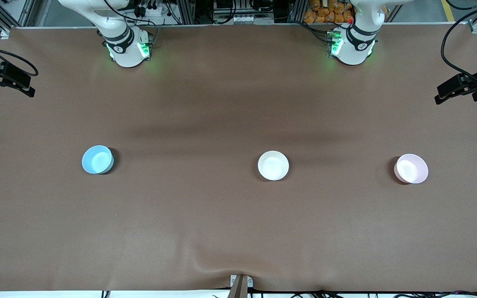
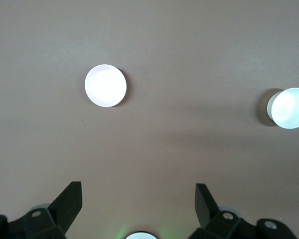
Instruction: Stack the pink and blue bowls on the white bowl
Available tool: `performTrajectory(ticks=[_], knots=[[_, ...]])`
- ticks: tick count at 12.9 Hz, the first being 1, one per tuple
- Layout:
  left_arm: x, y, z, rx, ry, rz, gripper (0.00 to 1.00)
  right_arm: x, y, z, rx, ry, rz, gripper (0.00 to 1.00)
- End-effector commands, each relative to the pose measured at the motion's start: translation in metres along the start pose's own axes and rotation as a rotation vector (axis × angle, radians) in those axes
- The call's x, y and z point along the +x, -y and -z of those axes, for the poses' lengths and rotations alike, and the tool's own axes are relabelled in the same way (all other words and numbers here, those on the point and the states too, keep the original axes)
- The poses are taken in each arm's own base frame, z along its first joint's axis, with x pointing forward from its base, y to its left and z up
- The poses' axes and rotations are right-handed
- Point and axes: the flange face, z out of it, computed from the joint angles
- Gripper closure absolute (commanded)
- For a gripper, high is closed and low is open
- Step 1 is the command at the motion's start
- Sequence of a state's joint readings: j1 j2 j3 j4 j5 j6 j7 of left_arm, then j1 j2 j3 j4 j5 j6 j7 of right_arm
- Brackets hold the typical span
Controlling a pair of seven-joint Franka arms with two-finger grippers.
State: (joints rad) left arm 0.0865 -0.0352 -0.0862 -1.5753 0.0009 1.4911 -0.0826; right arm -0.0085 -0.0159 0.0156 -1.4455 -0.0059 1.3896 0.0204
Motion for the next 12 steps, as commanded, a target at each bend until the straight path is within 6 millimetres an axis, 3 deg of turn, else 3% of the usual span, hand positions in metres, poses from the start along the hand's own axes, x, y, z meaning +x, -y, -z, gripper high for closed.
performTrajectory(ticks=[1, 12], knots=[[-0.0021, 0.0014, 0.0028, 0.006, 0.003, -0.018, 0.00, -0.0069, -0.0042, 0.0025, -0.011, -0.002, 0.001, 0.00], [0.0055, 0.0012, -0.0058, 0.006, -0.001, -0.018, 0.00, -0.0045, -0.0056, -0.0005, -0.009, 0.003, -0.004, 0.00]])
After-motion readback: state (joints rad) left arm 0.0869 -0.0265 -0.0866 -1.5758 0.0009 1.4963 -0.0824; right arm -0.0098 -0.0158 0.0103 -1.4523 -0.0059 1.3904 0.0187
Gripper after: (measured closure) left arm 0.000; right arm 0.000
